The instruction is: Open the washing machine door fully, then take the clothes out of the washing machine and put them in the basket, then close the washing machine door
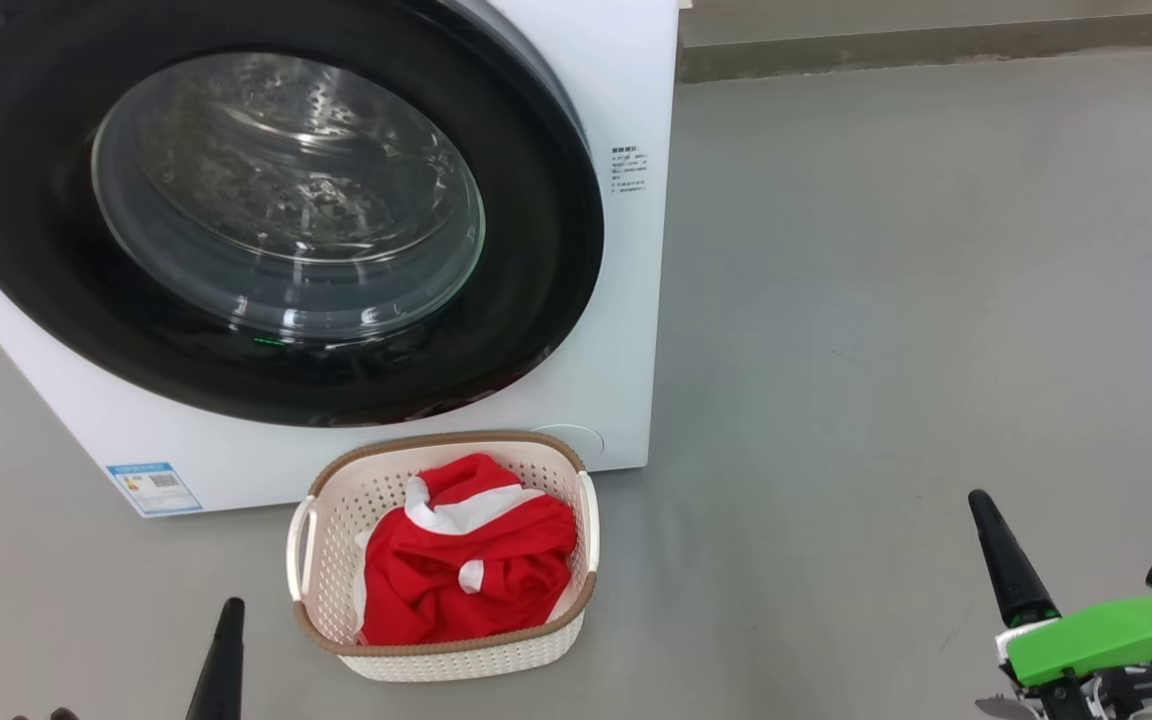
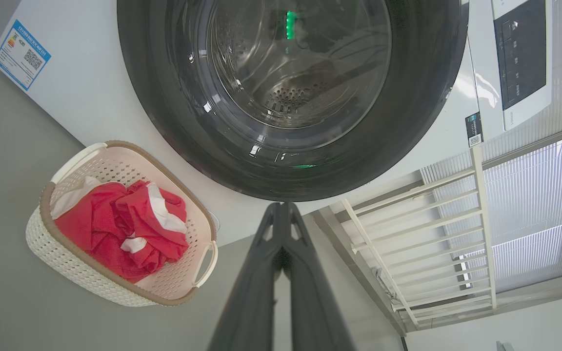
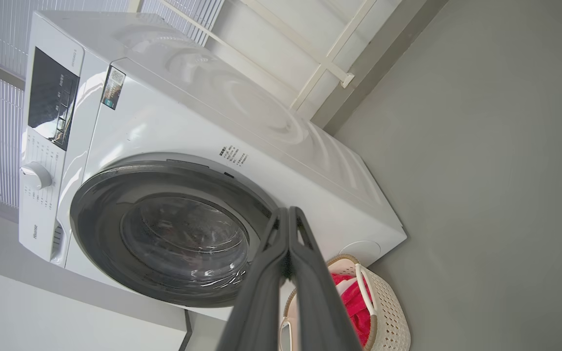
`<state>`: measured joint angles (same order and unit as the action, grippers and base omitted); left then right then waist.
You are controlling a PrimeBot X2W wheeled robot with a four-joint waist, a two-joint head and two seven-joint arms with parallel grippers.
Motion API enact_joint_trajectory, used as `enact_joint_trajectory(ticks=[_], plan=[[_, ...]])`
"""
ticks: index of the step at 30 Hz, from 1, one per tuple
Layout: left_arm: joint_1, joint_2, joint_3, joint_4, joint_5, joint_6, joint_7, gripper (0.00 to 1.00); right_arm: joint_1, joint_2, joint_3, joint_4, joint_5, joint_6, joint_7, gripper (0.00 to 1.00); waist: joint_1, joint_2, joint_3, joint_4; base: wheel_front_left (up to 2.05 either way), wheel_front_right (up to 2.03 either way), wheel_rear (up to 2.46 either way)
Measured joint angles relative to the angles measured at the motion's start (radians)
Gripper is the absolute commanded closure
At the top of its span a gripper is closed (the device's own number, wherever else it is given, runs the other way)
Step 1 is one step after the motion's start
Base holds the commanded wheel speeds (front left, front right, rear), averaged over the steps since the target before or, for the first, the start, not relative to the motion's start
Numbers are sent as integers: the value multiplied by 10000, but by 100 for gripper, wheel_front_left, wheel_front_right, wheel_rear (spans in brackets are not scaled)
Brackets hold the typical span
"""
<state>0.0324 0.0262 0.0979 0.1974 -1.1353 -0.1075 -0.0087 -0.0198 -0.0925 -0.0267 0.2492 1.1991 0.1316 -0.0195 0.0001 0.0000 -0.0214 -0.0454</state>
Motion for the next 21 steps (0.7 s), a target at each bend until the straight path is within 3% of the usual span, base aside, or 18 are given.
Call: enact_joint_trajectory(ticks=[21], plan=[[-425,27,-46,324,-2213,-75,570,100,-207,182,-453,98,1944,-2,575,100,0,0,118,221,0,0,0]])
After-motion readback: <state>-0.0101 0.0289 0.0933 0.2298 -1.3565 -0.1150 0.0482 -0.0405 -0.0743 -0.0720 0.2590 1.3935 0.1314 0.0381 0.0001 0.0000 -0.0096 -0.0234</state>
